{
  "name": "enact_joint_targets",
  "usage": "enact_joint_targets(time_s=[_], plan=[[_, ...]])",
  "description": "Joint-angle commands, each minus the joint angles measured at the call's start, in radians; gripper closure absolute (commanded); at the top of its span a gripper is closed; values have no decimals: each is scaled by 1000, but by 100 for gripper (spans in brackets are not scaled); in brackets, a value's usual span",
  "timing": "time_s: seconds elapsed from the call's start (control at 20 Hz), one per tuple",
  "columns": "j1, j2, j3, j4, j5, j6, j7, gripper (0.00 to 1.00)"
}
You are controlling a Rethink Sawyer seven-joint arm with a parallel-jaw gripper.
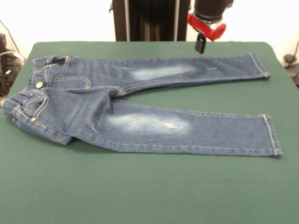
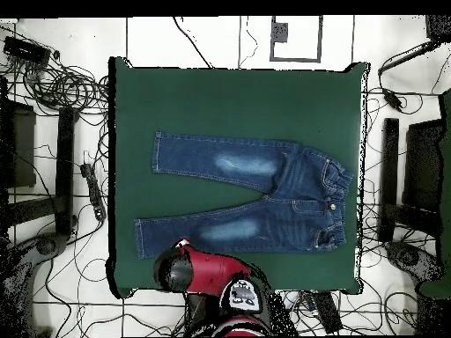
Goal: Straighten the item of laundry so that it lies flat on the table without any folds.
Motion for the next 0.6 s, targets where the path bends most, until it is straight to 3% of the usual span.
enact_joint_targets(time_s=[0.05,0.6], plan=[[51,15,9,-162,-2,96,21,100],[43,-6,22,-286,-31,221,-33,100]])
